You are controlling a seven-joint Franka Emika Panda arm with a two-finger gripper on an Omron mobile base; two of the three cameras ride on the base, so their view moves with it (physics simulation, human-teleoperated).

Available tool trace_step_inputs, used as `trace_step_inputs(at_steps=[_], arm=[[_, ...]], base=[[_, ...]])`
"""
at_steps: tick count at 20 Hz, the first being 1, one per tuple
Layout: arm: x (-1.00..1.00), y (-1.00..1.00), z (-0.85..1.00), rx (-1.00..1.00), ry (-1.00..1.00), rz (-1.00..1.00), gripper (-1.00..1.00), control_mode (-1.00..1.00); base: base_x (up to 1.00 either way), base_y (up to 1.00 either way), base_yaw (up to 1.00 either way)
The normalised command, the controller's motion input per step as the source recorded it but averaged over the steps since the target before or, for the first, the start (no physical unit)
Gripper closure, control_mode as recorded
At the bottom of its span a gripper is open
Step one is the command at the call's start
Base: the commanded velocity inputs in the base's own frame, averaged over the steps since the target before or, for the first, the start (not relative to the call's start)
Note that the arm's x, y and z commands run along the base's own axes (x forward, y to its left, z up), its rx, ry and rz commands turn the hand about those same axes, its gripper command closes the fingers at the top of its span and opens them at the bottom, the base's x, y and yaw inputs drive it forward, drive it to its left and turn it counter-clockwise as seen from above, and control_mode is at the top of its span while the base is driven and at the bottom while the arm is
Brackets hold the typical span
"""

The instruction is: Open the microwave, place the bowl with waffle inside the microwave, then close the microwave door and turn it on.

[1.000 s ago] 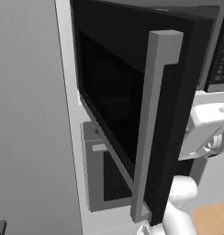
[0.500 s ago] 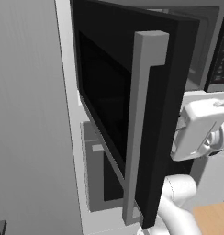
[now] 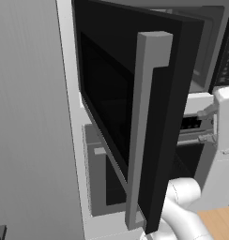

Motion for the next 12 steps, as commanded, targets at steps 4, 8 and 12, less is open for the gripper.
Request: trace_step_inputs(at_steps=[4, 8, 12], arm=[[0.38, -1.00, -0.26, -0.14, 0.06, -0.33, -1.00, -1.00], [0.39, -1.00, -0.33, -0.11, 0.03, -0.30, -1.00, -1.00], [0.40, -1.00, -0.37, -0.10, 0.03, -0.29, -1.00, -1.00]], base=[[0.00, 0.00, 0.00], [0.00, 0.00, 0.00], [0.00, 0.00, 0.00]])
